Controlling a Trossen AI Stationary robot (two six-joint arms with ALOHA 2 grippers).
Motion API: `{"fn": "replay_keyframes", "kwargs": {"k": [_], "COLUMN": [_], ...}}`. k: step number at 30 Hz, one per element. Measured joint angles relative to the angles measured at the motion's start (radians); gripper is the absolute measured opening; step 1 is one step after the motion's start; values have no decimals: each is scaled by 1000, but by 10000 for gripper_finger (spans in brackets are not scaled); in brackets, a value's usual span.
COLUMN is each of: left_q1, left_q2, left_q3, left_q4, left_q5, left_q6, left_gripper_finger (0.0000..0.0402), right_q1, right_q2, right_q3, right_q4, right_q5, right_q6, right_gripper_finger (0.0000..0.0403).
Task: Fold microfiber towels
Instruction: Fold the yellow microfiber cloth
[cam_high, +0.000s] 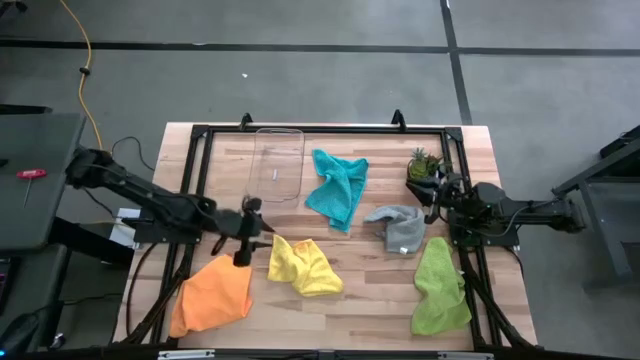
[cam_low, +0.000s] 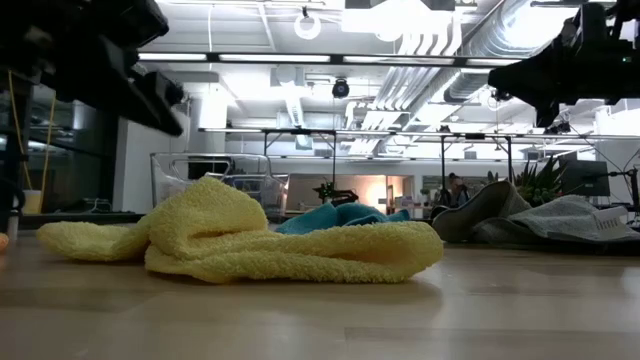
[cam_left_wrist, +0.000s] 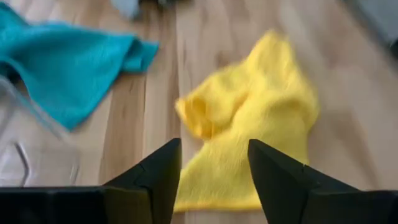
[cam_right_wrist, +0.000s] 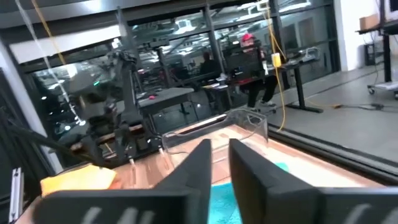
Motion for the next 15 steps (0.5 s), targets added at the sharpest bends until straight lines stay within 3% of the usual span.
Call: {"fn": "replay_keyframes", "kwargs": {"k": [3,7,15], "left_q1": [-53,-62,-35], "left_q2": [82,194,354], "left_q3": [38,45,45], "left_q4": [-67,-77,-37], "left_q5": [-96,-128,-203], "left_q6": [-7,-1,1], "left_gripper_finger": [188,187,187], "right_q1": [0,0,0], "right_q2": [32,73,101], "right_q3": [0,0,0], "right_q4": [3,11,74], "right_q5": [-4,-27,-66], "right_q6": [25,55,19], "right_gripper_finger": [100,143,167]}}
